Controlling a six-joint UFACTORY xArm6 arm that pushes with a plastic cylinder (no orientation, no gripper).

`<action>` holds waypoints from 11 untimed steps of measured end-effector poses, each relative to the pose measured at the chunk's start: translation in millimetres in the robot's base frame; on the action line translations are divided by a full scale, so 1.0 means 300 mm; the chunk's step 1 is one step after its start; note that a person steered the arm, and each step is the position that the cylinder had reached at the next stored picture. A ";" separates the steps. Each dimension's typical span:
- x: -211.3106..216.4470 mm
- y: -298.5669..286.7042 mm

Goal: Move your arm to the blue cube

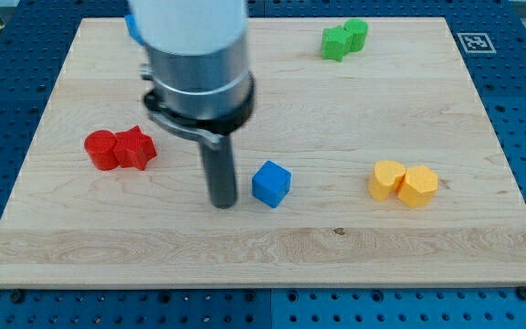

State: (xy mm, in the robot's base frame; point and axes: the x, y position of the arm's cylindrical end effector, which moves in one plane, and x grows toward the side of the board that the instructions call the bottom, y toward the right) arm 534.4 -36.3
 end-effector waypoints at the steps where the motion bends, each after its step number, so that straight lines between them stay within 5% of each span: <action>1: 0.000 0.131; 5: -0.110 -0.143; 11: -0.070 0.273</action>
